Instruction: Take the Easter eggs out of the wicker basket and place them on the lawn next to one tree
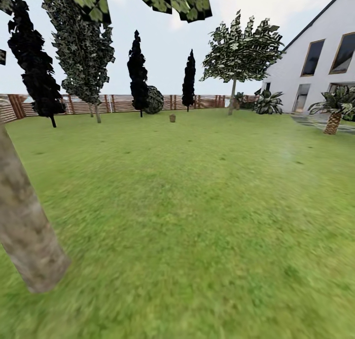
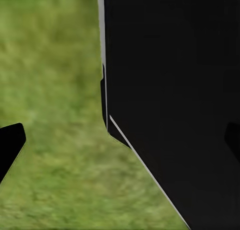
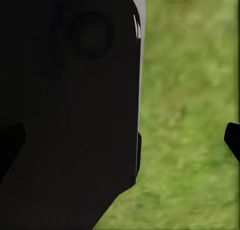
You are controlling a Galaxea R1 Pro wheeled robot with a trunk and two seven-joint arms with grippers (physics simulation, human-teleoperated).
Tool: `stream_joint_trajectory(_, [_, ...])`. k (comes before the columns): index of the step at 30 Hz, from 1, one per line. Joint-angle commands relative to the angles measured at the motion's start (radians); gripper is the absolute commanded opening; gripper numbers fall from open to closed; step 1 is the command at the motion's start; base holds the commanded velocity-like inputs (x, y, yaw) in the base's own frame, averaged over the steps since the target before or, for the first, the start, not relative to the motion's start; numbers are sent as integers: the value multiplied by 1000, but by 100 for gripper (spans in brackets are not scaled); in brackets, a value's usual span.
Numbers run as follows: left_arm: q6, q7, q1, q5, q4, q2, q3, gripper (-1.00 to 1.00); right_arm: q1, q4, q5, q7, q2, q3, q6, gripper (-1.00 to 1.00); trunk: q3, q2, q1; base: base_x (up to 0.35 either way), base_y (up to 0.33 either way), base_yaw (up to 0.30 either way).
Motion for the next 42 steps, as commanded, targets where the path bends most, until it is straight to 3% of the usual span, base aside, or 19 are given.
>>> stream_joint_trajectory(1, [0,-1,1,0,-2,0,1,100,-1,2,1,0,0,0,-1,100,-1,0,1,337,0,0])
stream_joint_trajectory(42, [-2,-1,1,0,-1,0,2,100,-1,3,-2,-1,-2,0,1,100,-1,0,1,337,0,0])
